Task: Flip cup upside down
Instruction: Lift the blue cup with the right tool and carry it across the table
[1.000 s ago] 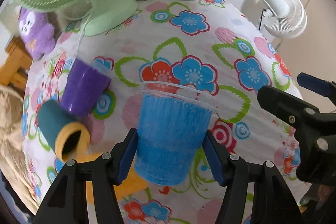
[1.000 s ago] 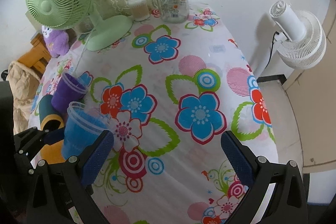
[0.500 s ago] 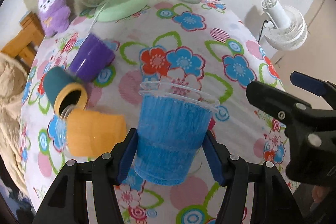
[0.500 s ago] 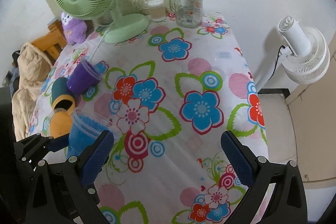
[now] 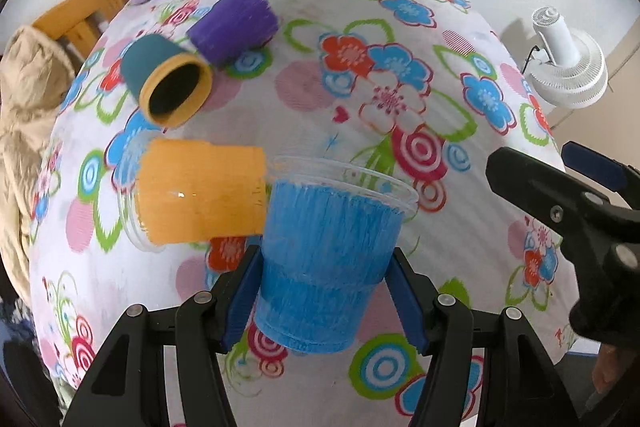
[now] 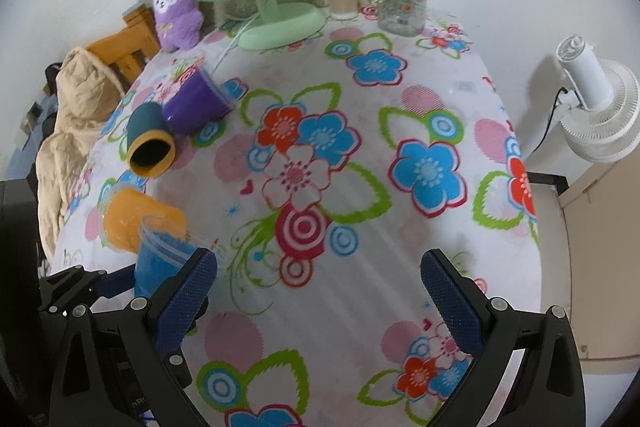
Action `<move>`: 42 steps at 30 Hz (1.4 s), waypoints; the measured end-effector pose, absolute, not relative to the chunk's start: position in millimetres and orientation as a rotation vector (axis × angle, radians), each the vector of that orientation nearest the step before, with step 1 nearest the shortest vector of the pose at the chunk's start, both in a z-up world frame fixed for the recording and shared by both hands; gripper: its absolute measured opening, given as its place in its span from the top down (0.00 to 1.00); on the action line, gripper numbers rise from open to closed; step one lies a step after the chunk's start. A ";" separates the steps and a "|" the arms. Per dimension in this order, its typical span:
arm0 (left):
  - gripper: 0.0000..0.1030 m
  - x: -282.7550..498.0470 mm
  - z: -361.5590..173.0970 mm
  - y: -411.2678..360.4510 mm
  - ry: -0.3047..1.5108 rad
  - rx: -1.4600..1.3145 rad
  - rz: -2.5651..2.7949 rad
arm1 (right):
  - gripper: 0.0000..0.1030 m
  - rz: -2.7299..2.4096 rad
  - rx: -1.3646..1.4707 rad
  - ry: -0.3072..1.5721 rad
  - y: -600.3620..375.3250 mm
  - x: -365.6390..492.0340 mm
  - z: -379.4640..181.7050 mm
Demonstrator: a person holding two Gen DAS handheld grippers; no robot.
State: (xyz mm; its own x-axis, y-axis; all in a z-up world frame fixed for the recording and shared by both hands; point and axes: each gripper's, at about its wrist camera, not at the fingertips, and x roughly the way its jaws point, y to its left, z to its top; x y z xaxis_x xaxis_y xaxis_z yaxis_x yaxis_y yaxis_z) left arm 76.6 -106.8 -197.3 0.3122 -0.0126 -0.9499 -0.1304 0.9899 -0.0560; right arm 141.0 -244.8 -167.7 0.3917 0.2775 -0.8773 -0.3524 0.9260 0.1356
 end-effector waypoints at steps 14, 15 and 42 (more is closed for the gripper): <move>0.37 52.9 -209.2 -81.5 1.250 -0.235 0.147 | 0.00 0.458 -0.128 1.118 -217.5 121.1 -179.8; 0.37 53.1 -209.2 -79.8 1.248 -0.246 0.149 | 0.00 0.461 -0.129 1.118 -216.2 120.5 -180.3; 0.11 31.5 -153.8 -56.4 1.142 -0.108 0.002 | 0.00 0.271 -0.057 0.959 -226.2 95.3 -140.9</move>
